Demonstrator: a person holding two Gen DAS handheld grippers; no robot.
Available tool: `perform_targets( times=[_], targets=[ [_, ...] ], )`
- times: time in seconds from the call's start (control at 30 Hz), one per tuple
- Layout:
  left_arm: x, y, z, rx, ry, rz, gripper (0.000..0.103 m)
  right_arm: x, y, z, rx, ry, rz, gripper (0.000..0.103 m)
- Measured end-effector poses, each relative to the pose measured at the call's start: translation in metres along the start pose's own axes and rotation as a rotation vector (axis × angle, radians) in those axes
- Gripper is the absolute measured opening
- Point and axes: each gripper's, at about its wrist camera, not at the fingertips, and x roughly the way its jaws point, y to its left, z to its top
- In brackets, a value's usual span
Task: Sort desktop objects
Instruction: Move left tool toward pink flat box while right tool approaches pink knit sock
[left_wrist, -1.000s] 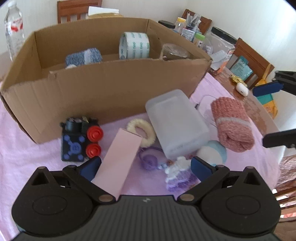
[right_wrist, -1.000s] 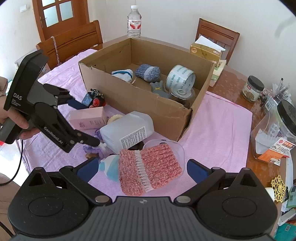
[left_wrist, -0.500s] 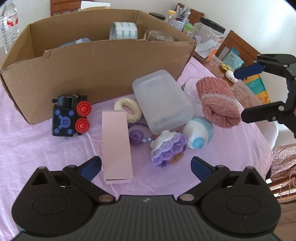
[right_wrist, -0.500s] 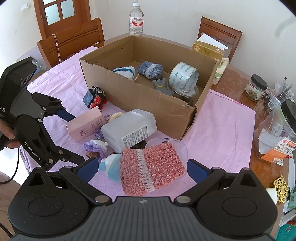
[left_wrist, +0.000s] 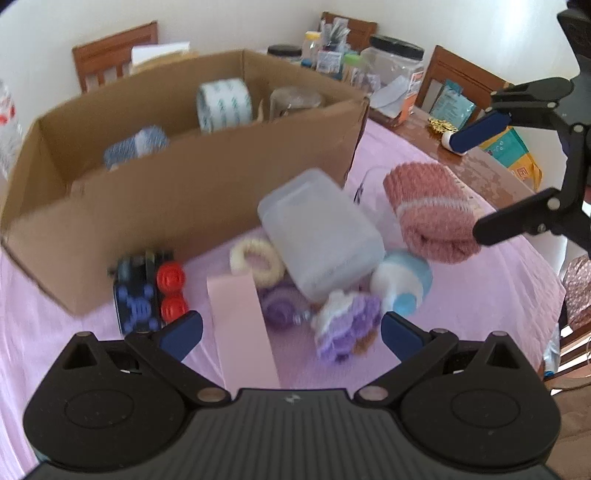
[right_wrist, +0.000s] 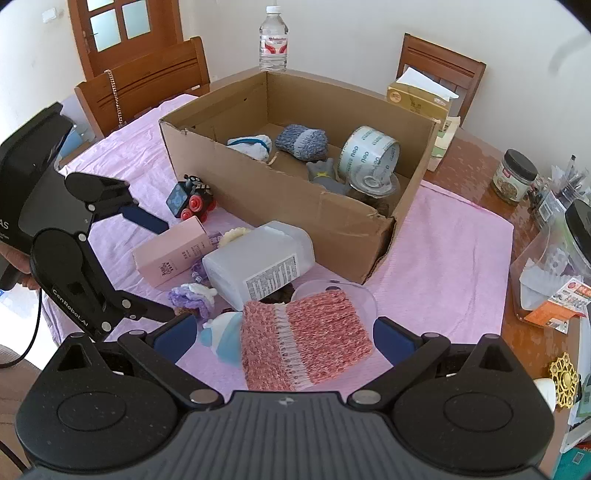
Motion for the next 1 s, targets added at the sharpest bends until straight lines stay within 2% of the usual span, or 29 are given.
perform_targets(
  times=[0.33, 0.53, 0.6, 0.9, 1.0],
  targets=[
    [0.012, -0.003, 0.024, 0.172, -0.019, -0.043, 0.102, 0.001, -0.003, -0.002, 0.021, 0.005, 0.002, 0.103],
    [0.022, 0.003, 0.028, 0.175, 0.081, -0.206, 0.102, 0.002, -0.006, -0.003, 0.035, 0.012, -0.005, 0.103],
    [0.019, 0.005, 0.024, 0.173, 0.100, -0.235, 0.102, 0.002, -0.007, -0.003, 0.034, 0.013, -0.005, 0.103],
    [-0.004, 0.014, 0.000, 0.194, 0.185, -0.266, 0.102, 0.006, -0.009, -0.001, 0.035, 0.018, 0.002, 0.103],
    [-0.009, 0.011, -0.008, 0.243, 0.206, -0.264, 0.102, 0.009, -0.006, 0.002, 0.022, 0.020, 0.011, 0.103]
  ],
)
